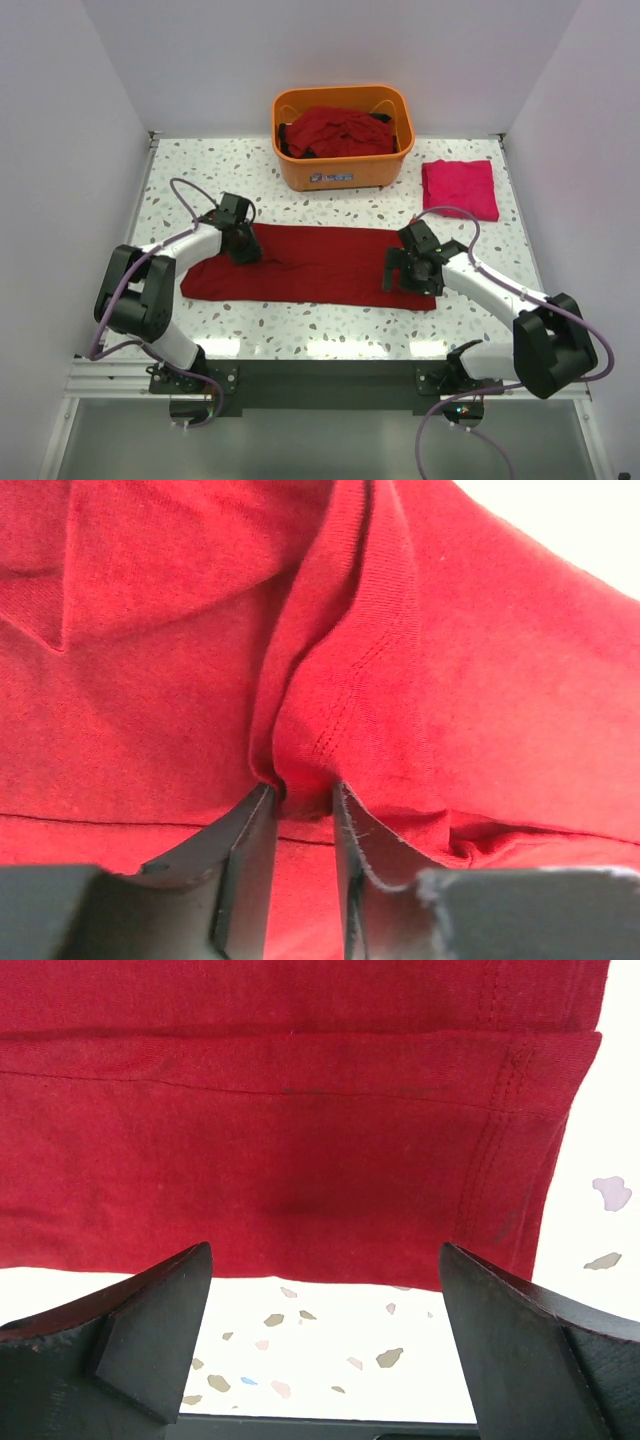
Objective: Fold and stack the t-shirts
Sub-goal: Fold the tshirt
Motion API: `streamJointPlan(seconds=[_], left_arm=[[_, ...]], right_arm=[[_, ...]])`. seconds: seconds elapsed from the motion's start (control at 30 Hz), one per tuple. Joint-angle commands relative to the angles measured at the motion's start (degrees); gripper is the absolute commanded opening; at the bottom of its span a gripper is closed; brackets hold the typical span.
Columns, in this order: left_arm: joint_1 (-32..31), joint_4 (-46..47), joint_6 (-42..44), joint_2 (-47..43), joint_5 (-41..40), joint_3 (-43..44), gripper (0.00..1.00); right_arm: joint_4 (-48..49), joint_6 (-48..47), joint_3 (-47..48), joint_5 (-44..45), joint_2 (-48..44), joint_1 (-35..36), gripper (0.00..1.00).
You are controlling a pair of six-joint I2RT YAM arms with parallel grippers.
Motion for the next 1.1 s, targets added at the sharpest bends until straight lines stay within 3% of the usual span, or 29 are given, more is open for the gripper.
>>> streamJointPlan(seconds=[0.0, 0.07, 0.2, 0.57, 0.87, 0.97, 1.0, 1.07], left_arm=[[0.1, 3.3, -0.6, -0.6, 0.8, 2.2, 0.31], [0.1, 3.3, -0.5, -1.3, 0.1, 2.8, 0.24], [0.1, 2.7, 2.3, 0.6, 0.2, 6.2, 0.01], [-0.4, 3.6, 5.8, 10.7, 4.5, 17.3, 0.00], [-3.6, 4.1, 7.3, 17.4, 6.3, 23.9, 0.10], [-3.6, 2.9, 7.4, 18.5, 5.9, 25.0, 0.21], [-3.6, 2.8, 7.5, 18.4, 5.9, 25.1, 0.36], [-3.7, 2.5, 7.6, 17.4, 5.8, 25.1, 0.53]], right_arm=[[-0.8, -0.2, -0.2, 1.3, -1.9, 0.1, 0.99], [-0.8, 0.0, -0.2, 1.3, -1.7, 0.1, 0.99], [-0.6, -0.2, -0.2, 1.1, -1.4, 0.1, 0.99], [-0.3, -0.3, 0.5, 1.5, -0.8, 0.0, 0.99], [0.1, -0.7, 0.5, 1.4, -0.5, 0.1, 0.99], [0.1, -0.7, 0.5, 1.4, -0.5, 0.1, 0.99], [0.1, -0.8, 0.5, 1.3, -0.5, 0.1, 0.99], [0.1, -0.6, 0.5, 1.2, -0.6, 0.1, 0.99]])
